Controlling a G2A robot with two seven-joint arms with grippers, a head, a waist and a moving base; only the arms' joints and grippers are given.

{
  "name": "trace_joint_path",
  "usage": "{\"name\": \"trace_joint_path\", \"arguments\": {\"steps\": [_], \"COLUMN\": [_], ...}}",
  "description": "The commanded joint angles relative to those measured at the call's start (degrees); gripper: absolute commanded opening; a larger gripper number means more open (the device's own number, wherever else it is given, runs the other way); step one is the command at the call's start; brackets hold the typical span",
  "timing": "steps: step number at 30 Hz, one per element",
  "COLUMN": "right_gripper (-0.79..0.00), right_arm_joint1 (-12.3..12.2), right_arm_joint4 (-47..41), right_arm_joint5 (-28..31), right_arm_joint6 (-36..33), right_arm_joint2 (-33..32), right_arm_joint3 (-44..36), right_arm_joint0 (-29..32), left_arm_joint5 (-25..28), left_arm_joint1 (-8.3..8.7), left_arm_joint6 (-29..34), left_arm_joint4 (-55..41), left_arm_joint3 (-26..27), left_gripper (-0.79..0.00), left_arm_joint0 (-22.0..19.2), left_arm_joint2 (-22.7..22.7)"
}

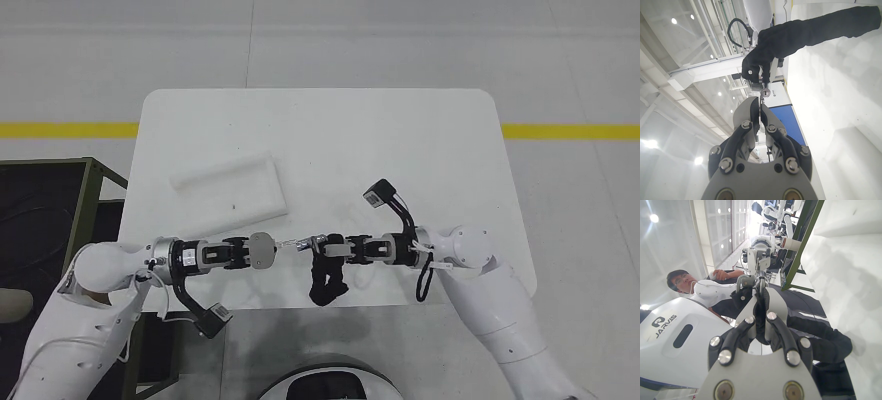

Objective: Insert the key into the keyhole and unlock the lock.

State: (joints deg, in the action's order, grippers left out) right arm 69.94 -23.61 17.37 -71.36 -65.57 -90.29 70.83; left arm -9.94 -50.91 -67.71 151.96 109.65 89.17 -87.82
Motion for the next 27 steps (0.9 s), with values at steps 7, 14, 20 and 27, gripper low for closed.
{"name": "trace_joint_path", "arguments": {"steps": [7,14,20,27], "right_gripper": [-0.785,-0.785,-0.785,-0.785], "right_arm_joint1": [-0.4,-0.6,-0.9,-1.2], "right_arm_joint4": [-0.3,-0.6,-1.0,-1.4], "right_arm_joint5": [0.1,-0.3,-0.5,-0.5], "right_arm_joint6": [0.8,0.8,0.7,0.4], "right_arm_joint2": [-0.2,0.3,0.4,0.5], "right_arm_joint3": [0.3,-0.4,-0.9,-1.0], "right_arm_joint0": [-0.1,-0.2,-0.3,-0.3], "left_arm_joint5": [-0.6,-0.5,-0.1,-0.1], "left_arm_joint1": [0.24,0.43,0.56,0.66], "left_arm_joint6": [0.0,-0.4,0.3,1.1], "left_arm_joint4": [-0.8,-0.3,0.8,1.4], "left_arm_joint3": [0.2,0.9,0.9,1.1], "left_gripper": [-0.785,-0.785,-0.785,-0.785], "left_arm_joint0": [1.1,1.2,0.8,0.4], "left_arm_joint2": [-0.8,-0.2,0.3,0.9]}}
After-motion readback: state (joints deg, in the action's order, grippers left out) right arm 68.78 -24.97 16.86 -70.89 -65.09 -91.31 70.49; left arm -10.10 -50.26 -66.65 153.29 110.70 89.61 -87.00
